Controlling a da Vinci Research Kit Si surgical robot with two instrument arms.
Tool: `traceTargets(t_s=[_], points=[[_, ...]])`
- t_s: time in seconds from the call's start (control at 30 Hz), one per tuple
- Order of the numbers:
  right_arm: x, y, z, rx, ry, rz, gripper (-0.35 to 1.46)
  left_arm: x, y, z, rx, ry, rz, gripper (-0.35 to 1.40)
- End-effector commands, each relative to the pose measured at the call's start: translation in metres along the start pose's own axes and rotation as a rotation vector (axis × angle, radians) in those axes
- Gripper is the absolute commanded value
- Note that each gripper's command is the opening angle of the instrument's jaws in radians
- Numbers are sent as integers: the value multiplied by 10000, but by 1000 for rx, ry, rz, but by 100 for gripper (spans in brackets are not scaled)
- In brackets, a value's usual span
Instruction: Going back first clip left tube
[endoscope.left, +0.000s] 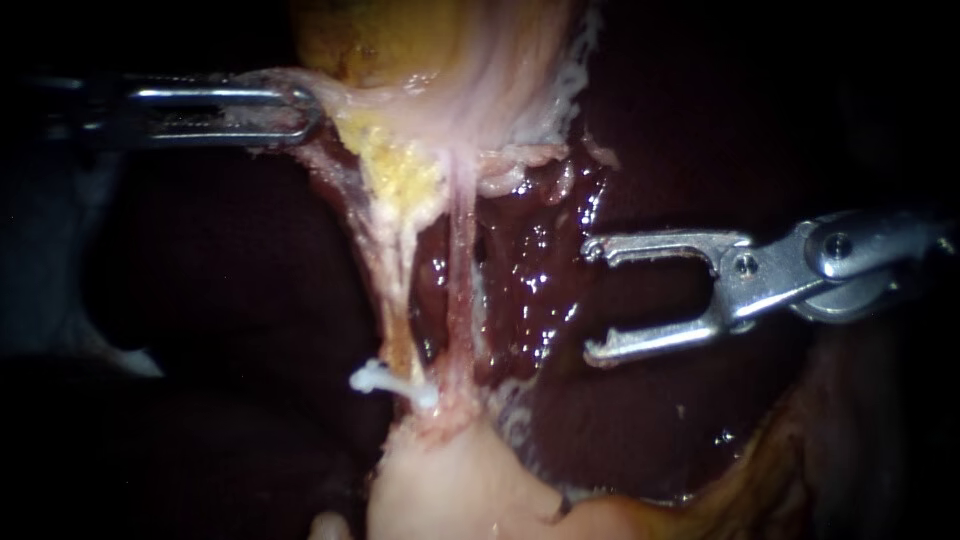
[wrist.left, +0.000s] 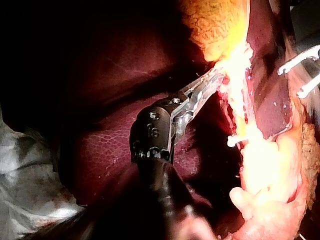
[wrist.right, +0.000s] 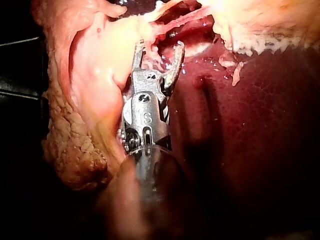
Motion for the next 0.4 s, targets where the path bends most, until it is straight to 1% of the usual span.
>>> traceTargets(t_s=[0.03, 0.1, 0.4], points=[[0, 0, 0, 1, 0, -1, 50, -2, 0, 2, 0, -2, 4, -35], [1, -1, 0, 1, 0, 0, 50, -5, -1, 4, -2, -2, 5, -35], [4, -1, -1, 1, 0, 1, 50, -2, -2, 1, -5, -4, 4, -35]])
